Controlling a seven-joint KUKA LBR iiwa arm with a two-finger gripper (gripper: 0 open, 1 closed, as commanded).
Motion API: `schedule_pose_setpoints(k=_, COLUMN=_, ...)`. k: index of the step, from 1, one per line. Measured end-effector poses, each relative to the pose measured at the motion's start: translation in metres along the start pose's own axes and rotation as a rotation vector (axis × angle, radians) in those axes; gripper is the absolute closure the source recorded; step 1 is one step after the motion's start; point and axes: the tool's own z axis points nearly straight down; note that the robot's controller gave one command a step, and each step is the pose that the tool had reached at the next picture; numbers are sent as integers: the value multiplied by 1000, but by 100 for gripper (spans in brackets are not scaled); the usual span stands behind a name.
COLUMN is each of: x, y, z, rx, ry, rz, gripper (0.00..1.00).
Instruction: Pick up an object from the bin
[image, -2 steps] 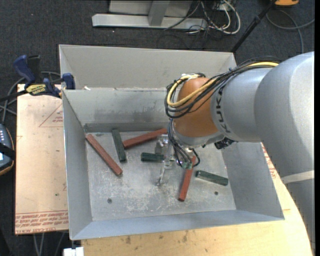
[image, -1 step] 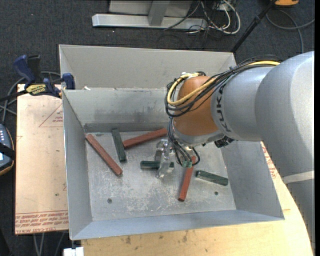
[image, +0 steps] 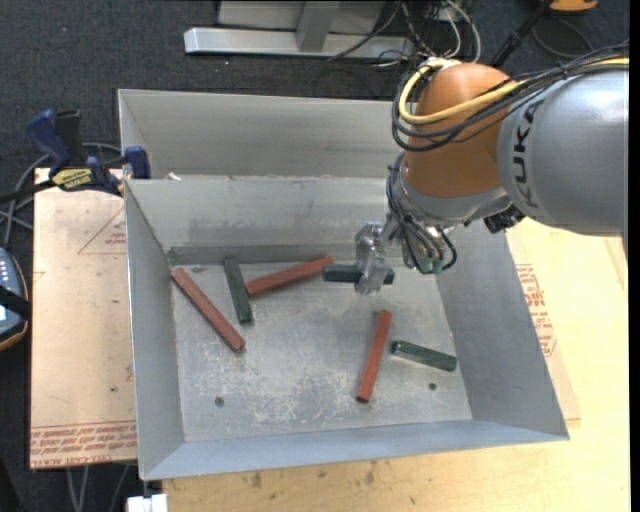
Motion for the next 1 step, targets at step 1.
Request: schedule_pose_setpoints(k=1, x=-20, y=9, z=-35, rx=-2, ry=5, rz=-266, gripper=100)
